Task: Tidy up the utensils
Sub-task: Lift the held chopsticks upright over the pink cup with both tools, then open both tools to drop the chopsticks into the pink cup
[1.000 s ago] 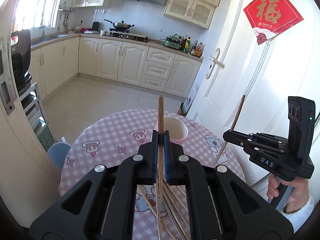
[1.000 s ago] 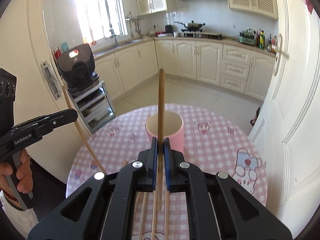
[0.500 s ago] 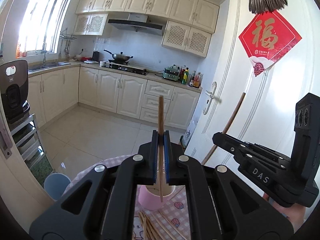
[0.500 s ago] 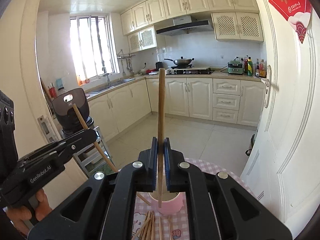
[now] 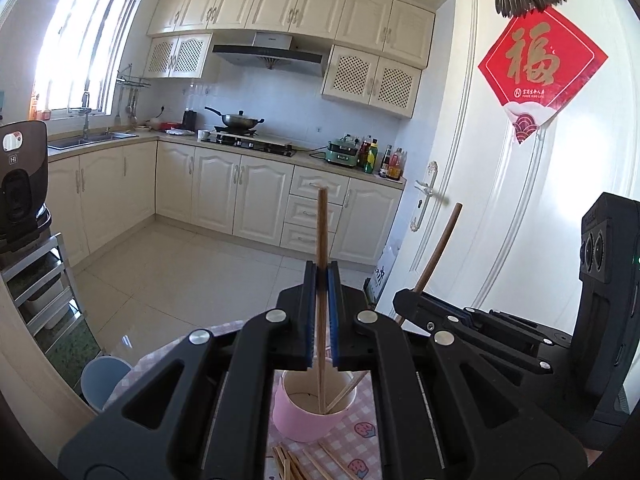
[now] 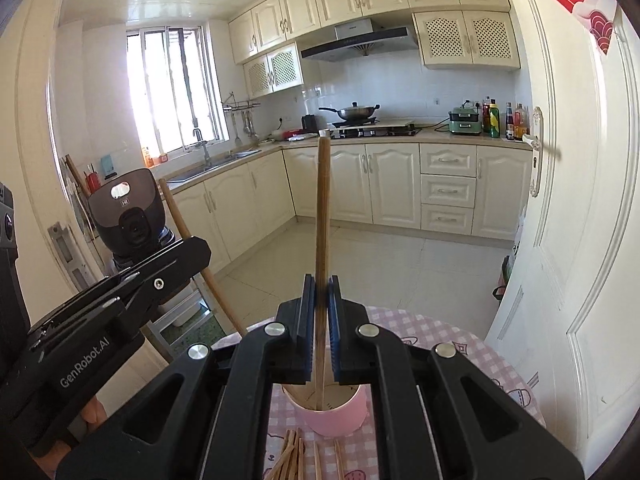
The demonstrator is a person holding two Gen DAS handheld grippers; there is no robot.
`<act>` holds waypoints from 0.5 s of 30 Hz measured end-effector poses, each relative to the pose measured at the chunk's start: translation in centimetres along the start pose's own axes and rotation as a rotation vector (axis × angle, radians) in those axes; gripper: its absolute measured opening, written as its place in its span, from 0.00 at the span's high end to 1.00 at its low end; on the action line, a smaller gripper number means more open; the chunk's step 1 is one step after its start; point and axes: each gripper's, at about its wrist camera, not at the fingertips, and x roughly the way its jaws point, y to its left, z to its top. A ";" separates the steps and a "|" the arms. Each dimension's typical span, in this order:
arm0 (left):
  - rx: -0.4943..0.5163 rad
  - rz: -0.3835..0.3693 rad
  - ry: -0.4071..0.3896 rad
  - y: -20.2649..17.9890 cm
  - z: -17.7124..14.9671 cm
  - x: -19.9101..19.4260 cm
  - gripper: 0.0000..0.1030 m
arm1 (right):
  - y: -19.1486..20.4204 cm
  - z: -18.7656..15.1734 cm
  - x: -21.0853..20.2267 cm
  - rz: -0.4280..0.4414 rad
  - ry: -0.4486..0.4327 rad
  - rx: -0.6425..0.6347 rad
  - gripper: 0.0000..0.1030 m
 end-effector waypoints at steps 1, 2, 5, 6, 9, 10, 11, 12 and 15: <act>0.004 0.002 0.007 0.0 -0.3 0.3 0.95 | -0.1 -0.3 0.3 0.000 0.011 0.000 0.95; 0.013 0.008 0.019 -0.1 -0.7 0.8 0.95 | -0.2 -0.4 0.5 -0.002 0.020 0.002 0.95; 0.024 0.009 0.059 0.1 -1.8 1.8 0.95 | -0.3 -1.2 1.2 -0.005 0.051 0.002 0.95; 0.029 0.013 0.079 0.2 -2.2 2.2 0.94 | -0.2 -1.5 1.3 -0.009 0.060 -0.001 0.95; 0.044 0.020 0.121 0.3 -3.2 3.0 0.94 | -0.4 -2.2 1.9 -0.015 0.087 0.003 0.95; 0.049 0.018 0.135 0.3 -3.5 3.2 0.94 | -0.4 -2.3 1.9 -0.018 0.093 0.003 0.95; 0.051 0.018 0.148 0.4 -3.7 3.3 0.94 | -0.5 -2.4 2.1 -0.020 0.099 0.005 0.95; 0.052 0.016 0.159 0.6 -4.0 3.3 0.94 | -0.6 -2.5 2.1 -0.021 0.103 0.005 0.95; 0.058 0.016 0.185 0.8 -4.4 3.4 0.94 | -0.6 -2.9 2.3 -0.025 0.110 0.001 0.95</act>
